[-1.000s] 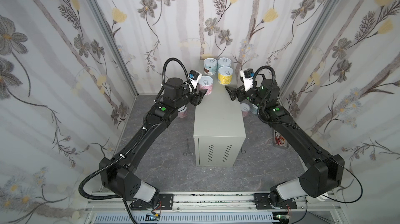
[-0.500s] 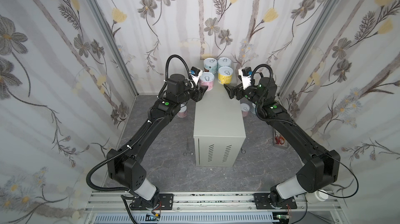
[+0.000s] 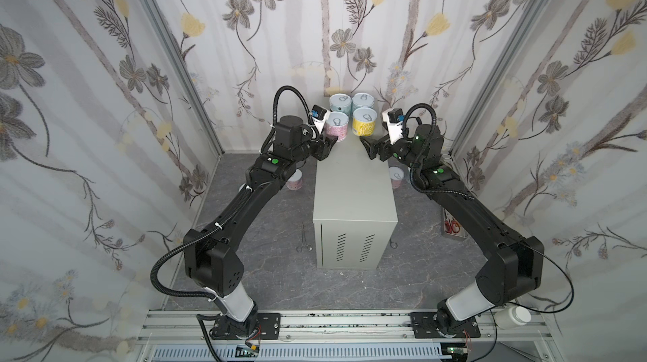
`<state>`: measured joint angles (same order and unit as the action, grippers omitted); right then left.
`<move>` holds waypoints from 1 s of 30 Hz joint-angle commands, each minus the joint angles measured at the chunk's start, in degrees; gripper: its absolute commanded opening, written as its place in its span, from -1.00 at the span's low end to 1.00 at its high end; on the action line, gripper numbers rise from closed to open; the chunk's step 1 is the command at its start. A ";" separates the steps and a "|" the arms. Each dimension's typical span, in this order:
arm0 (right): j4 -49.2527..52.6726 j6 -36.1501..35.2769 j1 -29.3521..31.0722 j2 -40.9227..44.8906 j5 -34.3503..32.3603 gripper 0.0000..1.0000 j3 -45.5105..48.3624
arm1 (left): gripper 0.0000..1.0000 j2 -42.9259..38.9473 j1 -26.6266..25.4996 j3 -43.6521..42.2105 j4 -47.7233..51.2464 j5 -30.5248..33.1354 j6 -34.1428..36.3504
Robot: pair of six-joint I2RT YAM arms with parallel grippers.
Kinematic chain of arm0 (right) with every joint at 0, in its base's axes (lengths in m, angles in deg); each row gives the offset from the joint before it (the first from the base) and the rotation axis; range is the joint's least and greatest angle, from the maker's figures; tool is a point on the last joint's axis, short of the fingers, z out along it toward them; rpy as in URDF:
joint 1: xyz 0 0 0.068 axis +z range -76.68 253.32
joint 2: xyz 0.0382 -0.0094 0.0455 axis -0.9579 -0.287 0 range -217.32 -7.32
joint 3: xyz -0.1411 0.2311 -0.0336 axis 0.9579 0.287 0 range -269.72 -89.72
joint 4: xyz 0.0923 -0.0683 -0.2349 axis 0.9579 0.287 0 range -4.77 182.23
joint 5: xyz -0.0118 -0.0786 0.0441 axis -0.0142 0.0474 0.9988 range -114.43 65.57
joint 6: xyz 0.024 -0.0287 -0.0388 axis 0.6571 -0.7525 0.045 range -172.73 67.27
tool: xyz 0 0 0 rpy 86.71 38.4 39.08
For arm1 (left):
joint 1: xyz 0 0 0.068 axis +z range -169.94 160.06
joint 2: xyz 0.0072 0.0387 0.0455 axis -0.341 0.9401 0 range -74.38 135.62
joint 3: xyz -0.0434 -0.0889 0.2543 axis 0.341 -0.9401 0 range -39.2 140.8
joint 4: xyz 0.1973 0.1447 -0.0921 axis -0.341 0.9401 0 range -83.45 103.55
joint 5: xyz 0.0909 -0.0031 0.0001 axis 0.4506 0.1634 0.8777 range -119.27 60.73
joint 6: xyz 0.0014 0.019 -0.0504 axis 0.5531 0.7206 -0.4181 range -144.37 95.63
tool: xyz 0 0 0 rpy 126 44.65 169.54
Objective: Place and organize the canned foods onto the counter
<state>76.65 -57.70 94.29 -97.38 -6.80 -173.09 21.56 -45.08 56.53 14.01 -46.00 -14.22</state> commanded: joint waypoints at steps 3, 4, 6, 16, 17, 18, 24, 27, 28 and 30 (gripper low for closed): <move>-2.40 -0.56 0.03 -0.95 0.83 0.95 -1.42 | 0.12 1.16 0.10 1.17 -1.40 -0.67 0.30; -2.41 -0.51 0.04 -0.92 0.89 0.95 -1.57 | 0.12 1.39 0.10 1.30 -1.27 -0.75 0.31; -2.56 -0.53 -0.03 -0.98 1.08 0.94 -1.70 | 0.12 1.78 0.14 1.61 -1.27 -0.85 0.31; -3.02 -0.32 0.10 -2.58 1.11 0.94 -1.36 | 0.11 3.18 0.10 3.28 -0.35 -1.96 0.06; -2.98 -0.34 0.11 -2.58 1.10 0.93 -1.35 | 0.11 3.29 0.12 3.42 -0.20 -2.07 0.04; -2.94 -0.34 0.07 -2.49 1.09 0.93 -1.22 | 0.11 3.44 0.10 3.62 -0.09 -2.12 0.04; -2.59 -0.47 0.04 -2.22 0.77 0.93 -1.00 | 0.11 5.04 0.12 5.08 -0.18 -3.07 -0.38; -2.58 -0.65 0.11 -2.22 0.61 0.93 -1.00 | 0.10 5.87 0.10 5.89 0.09 -3.42 -0.56; -2.58 -0.71 0.10 -2.23 0.61 0.93 -1.08 | 0.10 6.09 0.10 6.03 0.01 -3.47 -0.72; -2.67 -0.75 0.10 -2.31 0.63 0.93 -1.18 | 0.10 6.37 0.10 6.34 0.09 -3.58 -1.03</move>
<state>74.36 -57.26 94.36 -99.87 -6.38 -174.25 27.35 -45.02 62.30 13.20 -48.66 -15.37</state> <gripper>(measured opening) 0.967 0.552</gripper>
